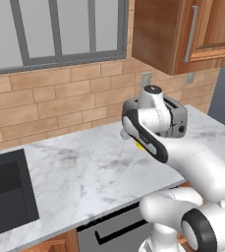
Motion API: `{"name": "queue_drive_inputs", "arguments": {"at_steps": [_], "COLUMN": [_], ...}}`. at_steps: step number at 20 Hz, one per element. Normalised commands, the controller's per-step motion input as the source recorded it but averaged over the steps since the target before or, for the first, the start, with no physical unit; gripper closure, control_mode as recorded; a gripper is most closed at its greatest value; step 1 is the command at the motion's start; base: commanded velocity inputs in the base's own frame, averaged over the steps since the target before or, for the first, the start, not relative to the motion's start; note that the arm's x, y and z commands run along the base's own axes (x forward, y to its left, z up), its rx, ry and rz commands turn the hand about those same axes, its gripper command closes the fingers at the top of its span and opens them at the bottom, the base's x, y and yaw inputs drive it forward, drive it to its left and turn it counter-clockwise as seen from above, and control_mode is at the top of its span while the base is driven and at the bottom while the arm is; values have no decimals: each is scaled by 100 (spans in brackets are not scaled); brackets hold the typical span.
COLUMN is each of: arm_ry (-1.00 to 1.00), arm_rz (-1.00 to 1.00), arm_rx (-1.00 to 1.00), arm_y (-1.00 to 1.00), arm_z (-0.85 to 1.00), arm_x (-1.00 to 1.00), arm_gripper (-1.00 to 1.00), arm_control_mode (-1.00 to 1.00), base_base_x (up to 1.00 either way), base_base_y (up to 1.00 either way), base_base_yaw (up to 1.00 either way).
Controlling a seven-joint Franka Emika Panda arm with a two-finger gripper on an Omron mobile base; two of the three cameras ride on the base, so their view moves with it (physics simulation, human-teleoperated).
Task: Place the pitcher and cup on the dining counter for serving.
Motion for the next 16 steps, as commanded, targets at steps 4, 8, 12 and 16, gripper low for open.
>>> {"name": "queue_drive_inputs", "arguments": {"at_steps": [4, 8, 12, 16], "arm_ry": [-2, 0, 0, 0], "arm_rz": [7, 0, 0, 0], "arm_rx": [0, 0, 0, 0], "arm_y": [0, 0, 0, 0], "arm_z": [6, 0, 0, 0], "arm_x": [-16, 0, 0, 0], "arm_gripper": [100, 100, 100, 100], "arm_control_mode": [100, 100, 100, 100], "base_base_x": [-61, -83, -54, -30], "base_base_y": [-1, -3, -14, -4], "base_base_yaw": [39, 80, 99, 100]}}
